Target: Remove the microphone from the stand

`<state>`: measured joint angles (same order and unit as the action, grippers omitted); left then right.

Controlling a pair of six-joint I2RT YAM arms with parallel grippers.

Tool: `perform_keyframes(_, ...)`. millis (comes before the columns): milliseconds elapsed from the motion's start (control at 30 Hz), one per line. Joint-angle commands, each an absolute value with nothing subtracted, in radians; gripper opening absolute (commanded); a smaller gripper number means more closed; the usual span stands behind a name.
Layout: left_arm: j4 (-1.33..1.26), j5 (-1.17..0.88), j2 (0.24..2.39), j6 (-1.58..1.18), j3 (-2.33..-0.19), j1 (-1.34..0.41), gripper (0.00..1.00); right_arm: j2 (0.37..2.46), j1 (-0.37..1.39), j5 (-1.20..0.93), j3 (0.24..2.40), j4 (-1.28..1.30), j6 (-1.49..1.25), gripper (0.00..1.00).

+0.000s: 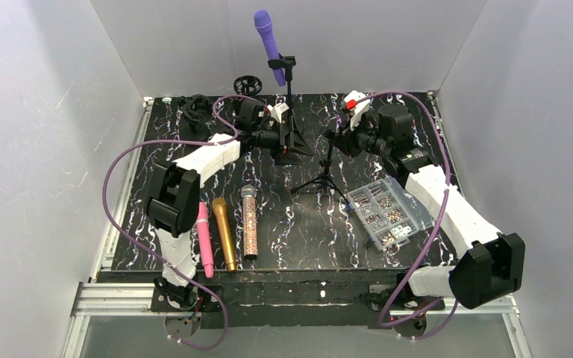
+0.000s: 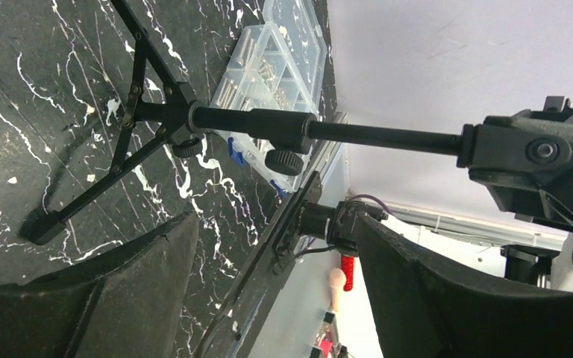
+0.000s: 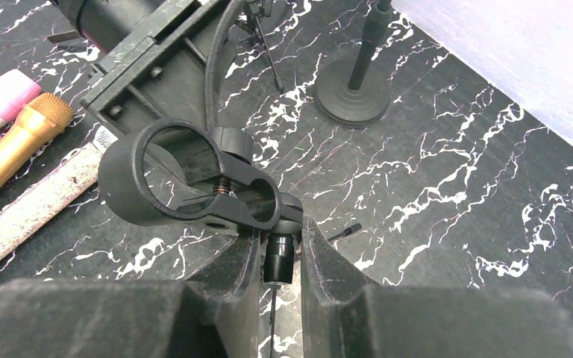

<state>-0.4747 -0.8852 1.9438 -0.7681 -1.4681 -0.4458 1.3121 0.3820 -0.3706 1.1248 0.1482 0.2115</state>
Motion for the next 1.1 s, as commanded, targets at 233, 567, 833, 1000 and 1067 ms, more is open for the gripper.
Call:
perform_keyframes(233, -0.344, -0.884, 1.864, -0.632, -1.467, -0.439, 0.77, 1.436, 0.374, -0.193, 1.007, 0.544, 0.216, 0.01)
perform_keyframes(567, -0.335, -0.864, 1.866, -0.620, -1.472, -0.453, 0.74, 1.463, 0.373, -0.143, 0.988, 0.543, 0.252, 0.01)
perform_keyframes(833, -0.330, -0.844, 1.890, -0.511, -1.524, -0.507, 0.65, 1.441, 0.363, -0.189, 0.984, 0.539, 0.273, 0.01)
perform_keyframes(1000, -0.272, -0.796, 1.874, -0.250, -1.560, -0.530, 0.67, 1.440, 0.360, -0.219, 1.011, 0.566, 0.272, 0.01)
perform_keyframes(1067, -0.253, -0.792, 1.864, -0.167, -1.569, -0.533, 0.69, 1.444, 0.360, -0.223, 1.018, 0.573, 0.272, 0.01)
